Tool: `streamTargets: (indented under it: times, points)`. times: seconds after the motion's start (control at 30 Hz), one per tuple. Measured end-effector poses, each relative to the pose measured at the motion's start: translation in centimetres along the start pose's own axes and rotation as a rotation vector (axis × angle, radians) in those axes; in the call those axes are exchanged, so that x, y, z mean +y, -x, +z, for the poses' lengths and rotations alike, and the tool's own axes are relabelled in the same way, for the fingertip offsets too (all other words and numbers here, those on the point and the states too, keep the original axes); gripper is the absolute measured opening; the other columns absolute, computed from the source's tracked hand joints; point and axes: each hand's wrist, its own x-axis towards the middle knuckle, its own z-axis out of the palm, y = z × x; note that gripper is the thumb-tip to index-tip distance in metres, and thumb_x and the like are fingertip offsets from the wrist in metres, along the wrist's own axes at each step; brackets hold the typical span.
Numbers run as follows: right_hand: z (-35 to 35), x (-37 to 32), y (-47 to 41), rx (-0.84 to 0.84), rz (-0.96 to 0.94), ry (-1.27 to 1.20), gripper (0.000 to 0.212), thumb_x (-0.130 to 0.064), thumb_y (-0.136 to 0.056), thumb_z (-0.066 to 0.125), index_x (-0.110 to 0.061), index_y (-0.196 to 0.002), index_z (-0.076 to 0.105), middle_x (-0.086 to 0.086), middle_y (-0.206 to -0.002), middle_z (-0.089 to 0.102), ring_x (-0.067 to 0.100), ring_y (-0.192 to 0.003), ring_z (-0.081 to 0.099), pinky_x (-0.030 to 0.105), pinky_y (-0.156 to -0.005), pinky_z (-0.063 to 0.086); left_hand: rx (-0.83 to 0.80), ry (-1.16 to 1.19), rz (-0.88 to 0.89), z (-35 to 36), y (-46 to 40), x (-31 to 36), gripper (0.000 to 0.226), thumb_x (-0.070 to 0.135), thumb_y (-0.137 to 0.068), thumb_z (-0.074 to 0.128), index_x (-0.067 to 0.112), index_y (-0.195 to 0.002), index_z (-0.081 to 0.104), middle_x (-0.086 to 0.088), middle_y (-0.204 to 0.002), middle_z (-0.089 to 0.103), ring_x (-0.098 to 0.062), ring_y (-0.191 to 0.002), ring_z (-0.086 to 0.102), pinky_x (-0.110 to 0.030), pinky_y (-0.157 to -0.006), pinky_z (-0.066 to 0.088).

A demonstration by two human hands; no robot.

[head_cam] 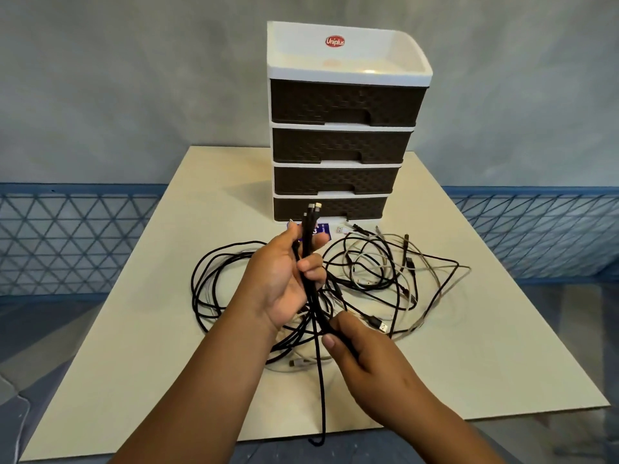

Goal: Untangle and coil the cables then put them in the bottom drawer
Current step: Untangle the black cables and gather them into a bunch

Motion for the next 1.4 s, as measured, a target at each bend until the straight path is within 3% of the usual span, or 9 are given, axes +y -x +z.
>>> streamTargets:
  times: [0.23,0.37,0.47,0.57,0.67,0.8,1.07,1.27,1.4]
  points:
    - [0.1,4.1,0.1,-0.092,-0.015,0.161,0.026,-0.053,-0.091,0.052,-0.029,-0.081,0.052,-0.014,-0.071,0.052,0.006,-0.071,0.05,0.028,-0.062,0.041,0.017,-0.178,0.087,0.4,0.4,0.2,0.026,0.03,-0.089,0.065,0.025,-0.074,0.045,0.01,-0.053,0.027,-0.002,-0.04,0.019,-0.017,-0.039,0.015]
    - [-1.6,9.1,-0.5,0.195,0.068,0.404,0.005,-0.025,-0.085,0.067,-0.023,-0.089,0.068,-0.004,-0.104,0.06,0.022,-0.105,0.053,0.034,-0.087,0.044,0.001,-0.1,0.073,0.3,0.7,1.4,0.03,0.032,-0.095,0.057,0.026,-0.069,0.043,0.009,-0.051,0.024,-0.002,-0.037,0.017,-0.017,-0.038,0.011]
    - [-3.8,11.0,-1.9,0.319,0.345,0.225,0.043,0.008,-0.079,0.055,-0.021,-0.109,0.067,0.011,-0.131,0.052,0.031,-0.124,0.049,0.037,-0.099,0.041,0.012,-0.106,0.084,0.2,0.8,1.7,0.034,0.032,-0.095,0.056,0.026,-0.065,0.042,0.008,-0.052,0.024,-0.003,-0.037,0.017,-0.018,-0.038,0.011]
    - [-5.9,11.0,-4.1,0.354,0.55,-0.15,0.048,0.008,-0.084,0.042,-0.025,-0.112,0.062,0.003,-0.12,0.06,0.026,-0.108,0.06,0.034,-0.081,0.05,0.012,-0.114,0.053,0.3,0.8,1.4,0.036,0.034,-0.096,0.055,0.024,-0.064,0.041,0.007,-0.056,0.029,-0.003,-0.036,0.017,-0.018,-0.039,0.009]
    - [-6.4,11.2,-6.9,0.343,0.612,-0.007,0.02,-0.022,-0.094,0.053,-0.014,-0.11,0.063,0.009,-0.105,0.068,0.03,-0.097,0.065,0.04,-0.085,0.054,-0.004,-0.113,0.011,0.3,0.6,0.8,0.034,0.037,-0.096,0.053,0.023,-0.067,0.042,0.008,-0.059,0.033,-0.002,-0.035,0.018,-0.017,-0.038,0.008]
    - [-5.6,11.6,-9.6,0.231,0.719,0.168,0.036,-0.039,-0.089,0.066,-0.005,-0.1,0.065,0.013,-0.09,0.07,0.031,-0.089,0.066,0.033,-0.076,0.051,-0.011,-0.123,-0.014,0.0,0.3,0.5,0.032,0.039,-0.097,0.051,0.022,-0.071,0.044,0.008,-0.059,0.036,-0.001,-0.035,0.019,-0.015,-0.035,0.011]
    - [-9.1,3.8,-10.7,0.508,0.362,-0.195,0.012,-0.023,-0.098,0.056,-0.018,-0.103,0.065,0.004,-0.092,0.067,0.02,-0.084,0.065,0.037,-0.075,0.054,0.086,-0.211,-0.018,-0.6,-0.2,0.7,0.025,0.037,-0.096,0.056,0.02,-0.078,0.056,0.008,-0.063,0.045,-0.001,-0.034,0.021,-0.013,-0.032,0.016]
    - [-11.4,-3.2,-8.2,-0.007,-0.109,-0.442,0.008,-0.008,-0.094,0.06,-0.009,-0.1,0.065,0.011,-0.082,0.065,0.02,-0.077,0.062,0.03,-0.071,0.051,0.101,-0.181,-0.06,0.8,-1.4,0.8,0.046,0.059,-0.09,0.053,0.015,-0.086,0.063,0.005,-0.073,0.068,-0.002,-0.03,0.02,-0.012,-0.031,0.012]
    - [-10.6,-2.1,-7.1,-0.324,-0.097,-0.45,0.018,-0.01,-0.093,0.061,0.001,-0.107,0.067,0.01,-0.091,0.069,0.019,-0.086,0.064,0.028,-0.08,0.051,0.169,-0.245,-0.068,1.6,-1.6,1.2,0.02,0.033,-0.09,0.067,0.015,-0.084,0.062,0.007,-0.066,0.066,-0.001,-0.032,0.024,-0.013,-0.029,0.014]
